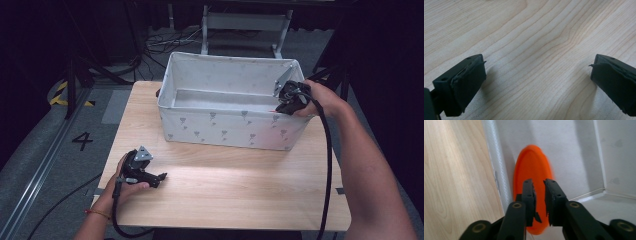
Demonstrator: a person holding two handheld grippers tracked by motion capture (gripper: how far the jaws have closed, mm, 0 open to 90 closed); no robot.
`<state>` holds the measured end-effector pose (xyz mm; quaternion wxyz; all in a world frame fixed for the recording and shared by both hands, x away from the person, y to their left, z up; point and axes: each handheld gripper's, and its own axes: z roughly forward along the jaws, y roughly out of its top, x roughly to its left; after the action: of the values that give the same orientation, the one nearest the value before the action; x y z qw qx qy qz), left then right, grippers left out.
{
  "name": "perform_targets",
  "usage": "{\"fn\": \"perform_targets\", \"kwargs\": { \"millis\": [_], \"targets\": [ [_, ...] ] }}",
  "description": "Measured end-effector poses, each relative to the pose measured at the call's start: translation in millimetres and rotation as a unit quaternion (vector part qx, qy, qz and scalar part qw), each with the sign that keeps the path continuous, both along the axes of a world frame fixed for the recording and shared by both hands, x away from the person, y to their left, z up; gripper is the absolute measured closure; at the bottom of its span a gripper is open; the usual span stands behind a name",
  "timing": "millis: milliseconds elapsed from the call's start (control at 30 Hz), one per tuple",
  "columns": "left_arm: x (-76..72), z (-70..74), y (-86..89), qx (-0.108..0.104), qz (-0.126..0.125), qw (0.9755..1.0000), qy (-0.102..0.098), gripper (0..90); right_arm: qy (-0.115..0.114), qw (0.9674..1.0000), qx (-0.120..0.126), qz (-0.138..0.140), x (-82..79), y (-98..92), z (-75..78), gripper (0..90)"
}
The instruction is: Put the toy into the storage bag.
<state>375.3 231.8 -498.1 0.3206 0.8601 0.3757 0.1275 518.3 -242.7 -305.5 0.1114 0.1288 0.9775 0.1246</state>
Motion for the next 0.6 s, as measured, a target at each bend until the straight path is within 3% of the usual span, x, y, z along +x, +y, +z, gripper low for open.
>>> {"fn": "perform_targets", "kwargs": {
  "millis": [233,267,300,367,400,500,600],
  "targets": [
    [-0.3,0.0,-0.1,-0.001,0.0,1.0,0.003,0.3,-0.026,0.999,0.024,-0.026,-3.7,-5.4,4.5,66.1],
    [-0.3,0.1,-0.1,-0.001,0.0,1.0,0.003,0.3,-0.034,0.9984,0.033,-0.032,-5.7,-6.2,6.4,63.8],
    [-0.2,0.0,-0.1,-0.001,0.0,1.0,0.003,0.2,-0.046,0.9956,0.067,-0.046,-8.5,-9.2,10.7,60.4],
    [-0.3,0.0,-0.1,-0.002,0.0,1.0,0.003,0.2,-0.048,0.9944,0.079,-0.05,-9.5,-10.7,12.3,58.1],
    [-0.3,0.0,-0.1,-0.001,0.0,1.0,0.003,0.2,-0.058,0.9898,0.112,-0.067,-12.2,-15.2,15.0,50.8],
    [-0.3,0.0,-0.1,-0.001,0.0,1.0,0.003,0.2,-0.069,0.9856,0.13,-0.084,-14.0,-18.7,15.8,45.3],
    [-0.2,0.0,0.0,-0.001,0.0,1.0,0.003,0.2,-0.086,0.9737,0.169,-0.126,-17.1,-27.0,15.8,37.8]
  ]
}}
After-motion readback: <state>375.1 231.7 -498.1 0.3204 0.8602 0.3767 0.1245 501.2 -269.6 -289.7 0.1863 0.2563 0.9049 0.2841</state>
